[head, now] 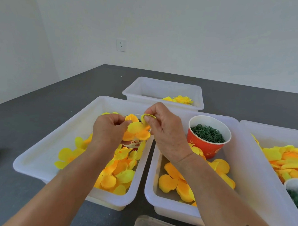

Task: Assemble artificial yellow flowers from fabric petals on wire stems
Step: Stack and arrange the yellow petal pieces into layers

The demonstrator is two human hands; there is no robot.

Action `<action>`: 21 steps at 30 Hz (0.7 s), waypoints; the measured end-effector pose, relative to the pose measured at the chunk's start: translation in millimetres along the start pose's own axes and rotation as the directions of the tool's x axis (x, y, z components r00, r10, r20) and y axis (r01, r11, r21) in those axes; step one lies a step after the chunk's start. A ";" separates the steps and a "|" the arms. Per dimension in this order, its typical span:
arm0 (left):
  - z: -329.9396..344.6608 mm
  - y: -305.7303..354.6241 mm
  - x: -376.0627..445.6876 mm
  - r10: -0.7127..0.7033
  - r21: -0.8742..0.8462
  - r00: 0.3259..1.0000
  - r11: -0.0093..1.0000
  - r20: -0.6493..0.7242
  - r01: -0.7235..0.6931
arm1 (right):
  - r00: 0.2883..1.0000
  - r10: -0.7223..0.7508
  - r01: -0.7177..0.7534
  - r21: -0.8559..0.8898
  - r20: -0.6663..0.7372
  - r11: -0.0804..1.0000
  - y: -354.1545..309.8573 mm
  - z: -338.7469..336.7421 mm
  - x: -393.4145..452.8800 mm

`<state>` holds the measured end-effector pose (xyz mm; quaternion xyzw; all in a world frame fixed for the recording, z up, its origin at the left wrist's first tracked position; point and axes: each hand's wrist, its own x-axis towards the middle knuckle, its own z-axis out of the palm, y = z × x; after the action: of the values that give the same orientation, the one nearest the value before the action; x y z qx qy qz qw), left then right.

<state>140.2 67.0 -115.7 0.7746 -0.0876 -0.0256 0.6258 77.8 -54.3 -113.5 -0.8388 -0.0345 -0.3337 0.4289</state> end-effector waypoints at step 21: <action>-0.8 -2.1 -1.2 0.235 0.180 0.962 0.961 -0.137 -0.209 | 1.000 -0.006 0.005 -0.052 -0.016 0.999 -0.9 -1.2 -1.4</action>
<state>139.4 68.4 -117.7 0.8082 -0.1265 0.1135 0.5639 75.8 -54.3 -113.2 -0.8469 -0.0246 -0.3422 0.4062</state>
